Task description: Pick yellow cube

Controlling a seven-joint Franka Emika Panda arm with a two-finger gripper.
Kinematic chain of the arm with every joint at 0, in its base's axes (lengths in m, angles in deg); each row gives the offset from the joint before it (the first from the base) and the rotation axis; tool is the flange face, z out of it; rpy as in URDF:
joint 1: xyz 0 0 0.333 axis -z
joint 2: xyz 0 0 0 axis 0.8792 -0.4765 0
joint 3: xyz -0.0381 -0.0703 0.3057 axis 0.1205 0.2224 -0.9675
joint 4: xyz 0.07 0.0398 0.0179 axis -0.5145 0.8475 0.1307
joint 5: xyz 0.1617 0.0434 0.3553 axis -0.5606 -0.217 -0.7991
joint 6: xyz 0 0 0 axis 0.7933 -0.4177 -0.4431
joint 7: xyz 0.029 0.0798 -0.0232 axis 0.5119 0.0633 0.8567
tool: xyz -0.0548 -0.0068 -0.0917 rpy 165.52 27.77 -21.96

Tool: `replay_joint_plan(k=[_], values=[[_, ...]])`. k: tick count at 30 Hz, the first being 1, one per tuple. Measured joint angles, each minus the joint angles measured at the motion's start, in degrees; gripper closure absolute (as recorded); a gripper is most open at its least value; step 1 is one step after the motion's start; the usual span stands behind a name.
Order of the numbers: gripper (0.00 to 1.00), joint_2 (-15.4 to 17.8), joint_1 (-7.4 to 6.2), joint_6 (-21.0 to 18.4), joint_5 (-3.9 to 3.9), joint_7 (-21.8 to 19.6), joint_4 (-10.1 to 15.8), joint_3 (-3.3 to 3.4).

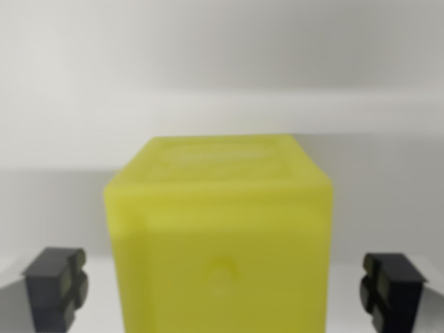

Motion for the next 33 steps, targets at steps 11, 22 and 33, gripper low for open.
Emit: replay_joint_plan(k=[11,22,33], values=[[0.00,-2.78,-0.59,1.99,-2.21,1.70,-0.79,0.10],[1.00,0.28,-0.66,-0.16,-0.74,0.52,0.06,0.48],[1.00,5.38,0.12,-4.04,2.09,-1.60,1.23,0.31]])
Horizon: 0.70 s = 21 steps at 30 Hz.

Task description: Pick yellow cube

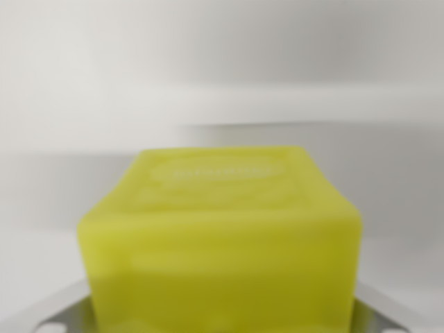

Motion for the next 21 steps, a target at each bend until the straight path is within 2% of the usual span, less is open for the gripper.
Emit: replay_joint_plan(k=[10,21], values=[[1.00,4.50,0.38,-3.79,1.50,-1.09,0.68,-0.06],[1.00,9.26,0.62,-8.16,2.55,-1.86,1.06,-0.08]])
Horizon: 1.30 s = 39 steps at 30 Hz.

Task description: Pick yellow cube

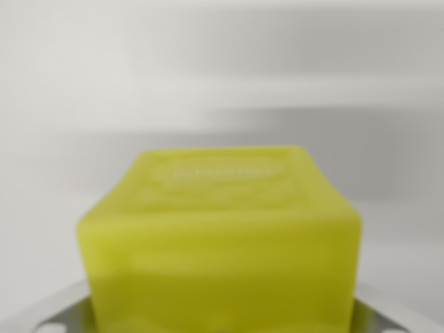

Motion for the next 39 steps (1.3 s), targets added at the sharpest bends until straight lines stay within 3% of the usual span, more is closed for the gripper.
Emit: replay_joint_plan(k=[19,39], values=[[1.00,7.57,0.19,-7.86,1.08,-0.78,-0.27,-0.02],[1.00,14.42,0.22,-16.34,1.69,-1.24,-1.89,-0.02]])
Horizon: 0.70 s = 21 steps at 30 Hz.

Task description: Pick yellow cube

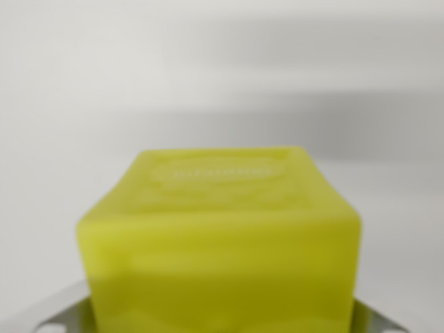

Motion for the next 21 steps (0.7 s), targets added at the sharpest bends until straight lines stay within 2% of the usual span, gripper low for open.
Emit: replay_joint_plan(k=[21], values=[[1.00,5.69,-0.05,-8.68,0.35,-0.28,-3.00,0.00]])
